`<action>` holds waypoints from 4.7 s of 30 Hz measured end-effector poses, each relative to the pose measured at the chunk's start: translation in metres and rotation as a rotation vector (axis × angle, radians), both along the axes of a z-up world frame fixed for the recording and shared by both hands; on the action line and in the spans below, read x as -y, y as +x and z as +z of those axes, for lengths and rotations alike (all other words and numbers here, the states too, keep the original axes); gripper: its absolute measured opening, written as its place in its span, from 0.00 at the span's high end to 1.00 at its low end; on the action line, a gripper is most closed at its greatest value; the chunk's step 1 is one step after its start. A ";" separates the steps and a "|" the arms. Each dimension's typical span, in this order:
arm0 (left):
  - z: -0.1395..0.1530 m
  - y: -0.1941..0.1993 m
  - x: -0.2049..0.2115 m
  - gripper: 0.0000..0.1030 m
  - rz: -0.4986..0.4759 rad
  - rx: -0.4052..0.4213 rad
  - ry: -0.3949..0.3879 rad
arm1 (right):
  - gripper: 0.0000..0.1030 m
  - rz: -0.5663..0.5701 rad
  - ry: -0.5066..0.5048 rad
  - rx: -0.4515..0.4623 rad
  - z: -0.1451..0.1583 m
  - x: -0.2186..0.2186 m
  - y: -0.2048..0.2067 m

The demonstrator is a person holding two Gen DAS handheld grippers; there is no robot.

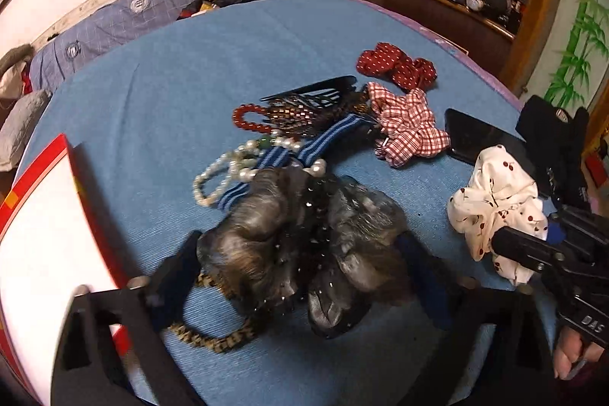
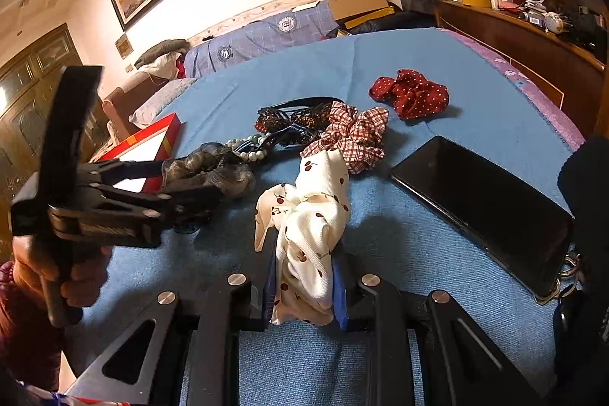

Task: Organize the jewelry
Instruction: 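Grasp the white scrunchie with the right gripper while the left grasps the dark sheer scrunchie, then carry both scrunchies over the red box and open both grippers to drop them, then return both grippers to the pile while the left grasps the leopard-print bracelet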

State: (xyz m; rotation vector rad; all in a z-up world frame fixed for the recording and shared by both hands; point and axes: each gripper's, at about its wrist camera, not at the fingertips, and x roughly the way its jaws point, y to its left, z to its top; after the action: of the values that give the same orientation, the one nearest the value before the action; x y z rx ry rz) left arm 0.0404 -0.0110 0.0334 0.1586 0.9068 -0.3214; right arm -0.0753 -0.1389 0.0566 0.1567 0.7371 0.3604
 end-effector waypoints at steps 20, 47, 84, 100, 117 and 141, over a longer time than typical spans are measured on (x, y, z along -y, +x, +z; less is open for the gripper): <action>0.045 -0.038 -0.021 0.76 0.137 0.392 -0.082 | 0.74 -0.089 0.058 0.091 0.014 0.005 -0.005; 0.058 -0.042 -0.043 0.75 0.224 0.450 -0.079 | 0.74 -0.121 0.072 0.074 0.012 -0.010 0.012; 0.065 -0.014 -0.311 0.72 0.835 0.269 -0.108 | 0.73 0.349 -0.050 0.081 0.068 -0.263 0.102; 0.031 -0.002 -0.339 0.72 0.979 0.133 -0.109 | 0.72 0.410 -0.100 -0.130 0.019 -0.377 0.210; 0.024 0.001 -0.336 0.61 0.985 0.120 -0.050 | 0.24 0.321 -0.041 -0.145 0.005 -0.360 0.220; 0.050 -0.012 -0.299 0.55 0.806 0.242 -0.082 | 0.24 0.305 0.130 -0.093 0.040 -0.265 0.158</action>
State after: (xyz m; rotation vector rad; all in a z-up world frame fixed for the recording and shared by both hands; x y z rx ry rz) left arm 0.0289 0.2880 0.0829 -0.2423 0.6517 0.4036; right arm 0.0825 0.1259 0.0967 0.1845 0.8317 0.6962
